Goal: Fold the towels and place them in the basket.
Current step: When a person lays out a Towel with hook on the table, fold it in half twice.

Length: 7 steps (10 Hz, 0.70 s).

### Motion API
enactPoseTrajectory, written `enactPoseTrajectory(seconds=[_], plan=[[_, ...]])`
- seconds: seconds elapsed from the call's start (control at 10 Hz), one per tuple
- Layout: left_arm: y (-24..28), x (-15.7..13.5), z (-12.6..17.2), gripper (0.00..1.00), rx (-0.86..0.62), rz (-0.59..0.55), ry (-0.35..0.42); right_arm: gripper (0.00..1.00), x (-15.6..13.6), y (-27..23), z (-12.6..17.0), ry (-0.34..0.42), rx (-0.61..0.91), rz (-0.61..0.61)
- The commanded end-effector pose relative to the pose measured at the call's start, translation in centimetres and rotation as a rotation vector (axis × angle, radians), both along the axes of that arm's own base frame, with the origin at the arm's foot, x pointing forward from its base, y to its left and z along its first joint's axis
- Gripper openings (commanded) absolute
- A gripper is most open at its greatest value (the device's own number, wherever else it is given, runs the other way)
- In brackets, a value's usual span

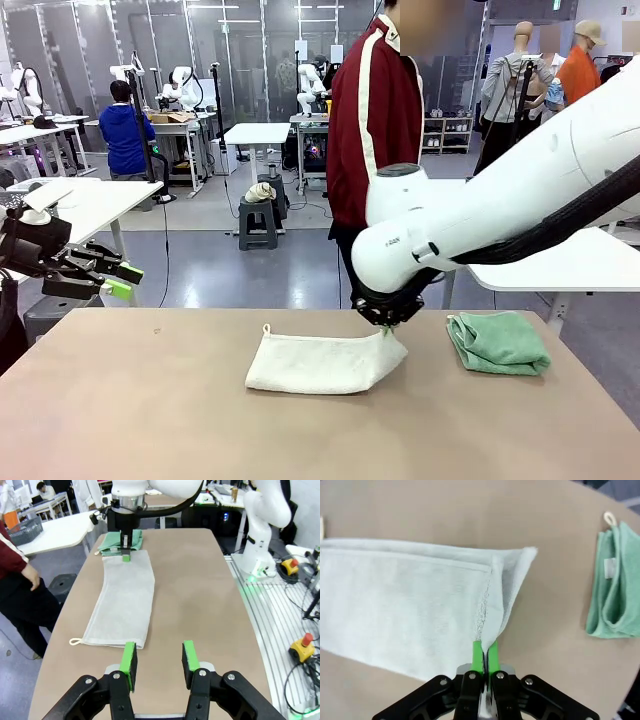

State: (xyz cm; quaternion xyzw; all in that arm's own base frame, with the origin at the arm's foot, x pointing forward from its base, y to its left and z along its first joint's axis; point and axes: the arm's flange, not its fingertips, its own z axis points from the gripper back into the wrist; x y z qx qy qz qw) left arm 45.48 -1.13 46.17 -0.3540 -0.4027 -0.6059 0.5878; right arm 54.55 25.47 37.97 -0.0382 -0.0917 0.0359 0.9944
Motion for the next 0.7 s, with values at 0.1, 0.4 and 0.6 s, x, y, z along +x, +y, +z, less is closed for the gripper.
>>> enactPoseTrajectory(seconds=[0.1, 0.4, 0.6], plan=[[0.0, -0.2, 0.1, 0.48, -0.019, -0.004, -0.003, 0.00, 1.7, 7.5, 0.7, 0.001, -0.088, -0.008], [0.0, -0.2, 0.1, 0.48, -0.019, -0.004, -0.003, 0.00, 3.1, 15.5, 0.5, 0.057, -0.063, -0.094], [0.0, -0.2, 0.1, 0.48, -0.019, -0.004, -0.003, 0.00, 3.5, 18.7, -0.2, 0.047, 0.015, -0.171]])
